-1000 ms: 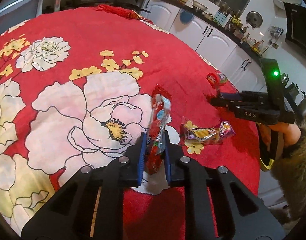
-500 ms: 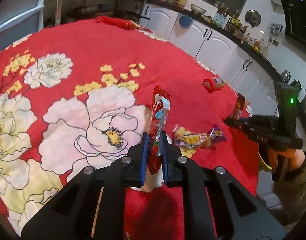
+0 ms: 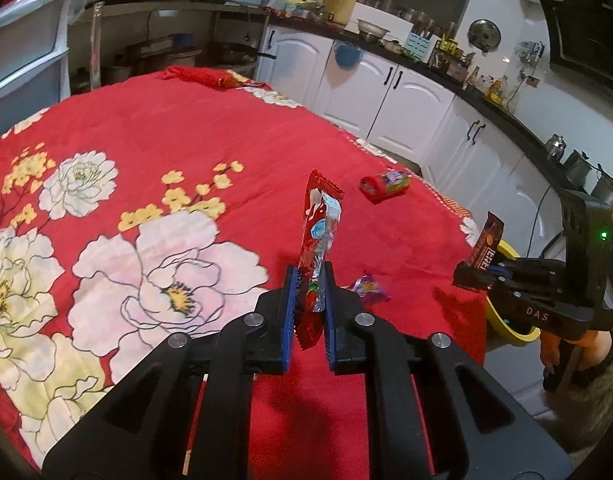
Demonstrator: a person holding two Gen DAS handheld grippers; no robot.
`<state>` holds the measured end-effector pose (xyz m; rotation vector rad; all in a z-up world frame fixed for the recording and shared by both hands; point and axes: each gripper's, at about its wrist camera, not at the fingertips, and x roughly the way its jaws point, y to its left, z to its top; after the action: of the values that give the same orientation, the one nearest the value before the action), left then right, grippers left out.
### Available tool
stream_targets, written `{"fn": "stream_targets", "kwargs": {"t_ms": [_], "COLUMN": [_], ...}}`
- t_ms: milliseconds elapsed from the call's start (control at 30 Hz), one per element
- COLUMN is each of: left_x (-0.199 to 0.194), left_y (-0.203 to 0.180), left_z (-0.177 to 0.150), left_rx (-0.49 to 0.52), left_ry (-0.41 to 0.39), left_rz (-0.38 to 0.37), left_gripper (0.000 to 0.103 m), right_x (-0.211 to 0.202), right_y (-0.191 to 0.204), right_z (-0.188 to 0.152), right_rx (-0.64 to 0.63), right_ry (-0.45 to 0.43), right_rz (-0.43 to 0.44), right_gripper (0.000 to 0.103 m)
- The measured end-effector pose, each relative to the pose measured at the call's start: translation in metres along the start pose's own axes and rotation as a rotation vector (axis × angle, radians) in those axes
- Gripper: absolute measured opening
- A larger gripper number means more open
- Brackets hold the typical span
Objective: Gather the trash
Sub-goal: 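Carry the red wrapper and Energy bar wrapper over the bin with both tools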
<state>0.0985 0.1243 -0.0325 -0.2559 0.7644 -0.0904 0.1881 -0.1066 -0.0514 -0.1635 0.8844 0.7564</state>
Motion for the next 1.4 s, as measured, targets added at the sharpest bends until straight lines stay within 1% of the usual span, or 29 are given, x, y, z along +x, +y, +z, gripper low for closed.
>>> {"fn": "stream_targets", "kwargs": {"t_ms": [333,600,767,1400], "left_x": [-0.002,-0.002,-0.001,0.008], "left_y": [-0.030,-0.053,-0.070,-0.145], "left_z": [0.005,0.009,0.013,0.027], "left_rx": [0.035,0.068,0.087,0.196], "left_ry": [-0.015,-0.023,-0.029,-0.052], "left_rz": [-0.030,-0.054,-0.065,-0.145], "left_gripper": [0.007,0.007,0.007,0.007], "right_x": [-0.038,-0.069,-0.089,-0.160], "right_y": [-0.010,-0.030,-0.038,-0.089], "right_z": [-0.003,-0.011,-0.015,-0.042], "right_rx": [0.019,0.073,0.083,0.211], "right_ry": [-0.066,-0.114,-0.146,-0.261], "right_rz": [-0.029,-0.064,-0.088,-0.174], "right_gripper": [0.009,0.009,0.009,0.009]}}
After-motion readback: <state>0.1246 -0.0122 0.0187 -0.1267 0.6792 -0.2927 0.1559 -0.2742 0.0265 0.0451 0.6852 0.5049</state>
